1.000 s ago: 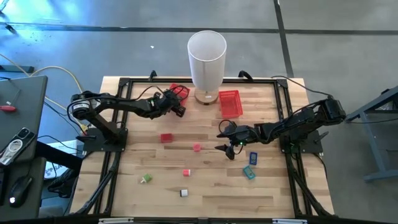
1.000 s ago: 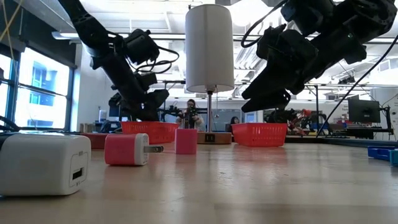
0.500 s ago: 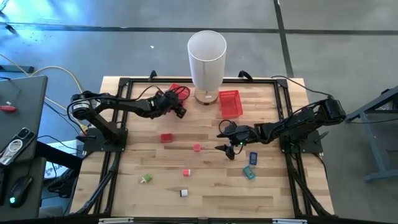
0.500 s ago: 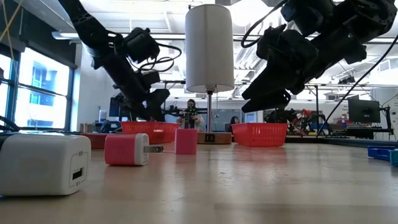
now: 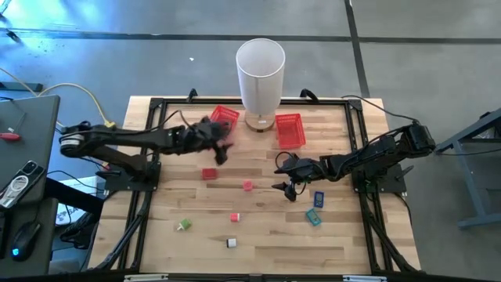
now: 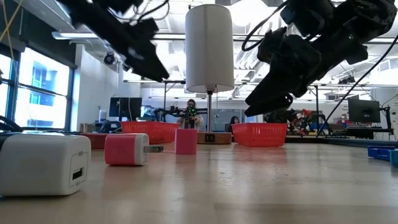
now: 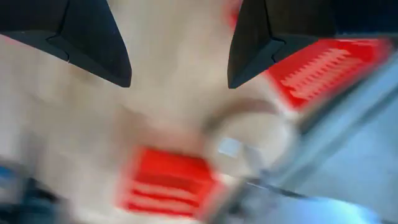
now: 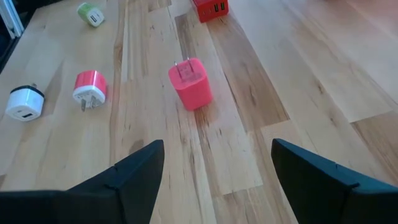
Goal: Sort adapters and digital timers
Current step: Put the red charger adapter into the right red bin
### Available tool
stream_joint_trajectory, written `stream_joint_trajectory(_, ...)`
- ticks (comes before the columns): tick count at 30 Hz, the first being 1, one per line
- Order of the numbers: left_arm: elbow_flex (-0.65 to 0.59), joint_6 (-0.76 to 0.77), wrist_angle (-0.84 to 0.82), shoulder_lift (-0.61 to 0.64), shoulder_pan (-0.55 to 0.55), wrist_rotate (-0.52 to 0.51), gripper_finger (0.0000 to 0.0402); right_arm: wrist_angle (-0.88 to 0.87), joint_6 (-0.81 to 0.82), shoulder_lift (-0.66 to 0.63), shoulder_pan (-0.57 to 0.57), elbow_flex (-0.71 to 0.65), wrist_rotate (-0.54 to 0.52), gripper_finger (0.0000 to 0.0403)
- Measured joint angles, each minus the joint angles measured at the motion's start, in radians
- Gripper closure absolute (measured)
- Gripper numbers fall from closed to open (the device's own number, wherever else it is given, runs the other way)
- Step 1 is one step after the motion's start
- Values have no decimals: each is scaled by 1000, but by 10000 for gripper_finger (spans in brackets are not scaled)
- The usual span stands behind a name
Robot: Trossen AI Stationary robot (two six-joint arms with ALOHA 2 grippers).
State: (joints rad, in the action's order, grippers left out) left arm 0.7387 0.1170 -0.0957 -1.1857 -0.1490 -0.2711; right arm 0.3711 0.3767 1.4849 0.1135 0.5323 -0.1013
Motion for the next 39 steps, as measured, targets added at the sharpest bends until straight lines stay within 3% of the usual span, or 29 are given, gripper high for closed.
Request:
stream_joint_trajectory(5, 0, -97, -202, 56, 72, 178, 143, -2, 0, 0, 0, 0, 4, 117)
stream_joint_trajectory(10, -3, -106, -391, 61, 119, 214, 143, -3, 0, 0, 4, 0, 6, 117)
stream_joint_trajectory(15, -27, -95, -409, 75, 122, 246, 143, -2, 0, 0, 19, 0, 4, 117)
stream_joint_trajectory(21, -94, -102, -353, 99, 112, 274, 143, -1, 0, 0, 38, 0, 2, 117)
stream_joint_trajectory(29, -277, -82, -132, 161, 98, 276, 143, -2, -7, 0, 37, 0, -1, 117)
stream_joint_trajectory(39, -403, -90, 28, 165, 98, 269, 143, 0, -7, 0, 37, 0, -1, 117)
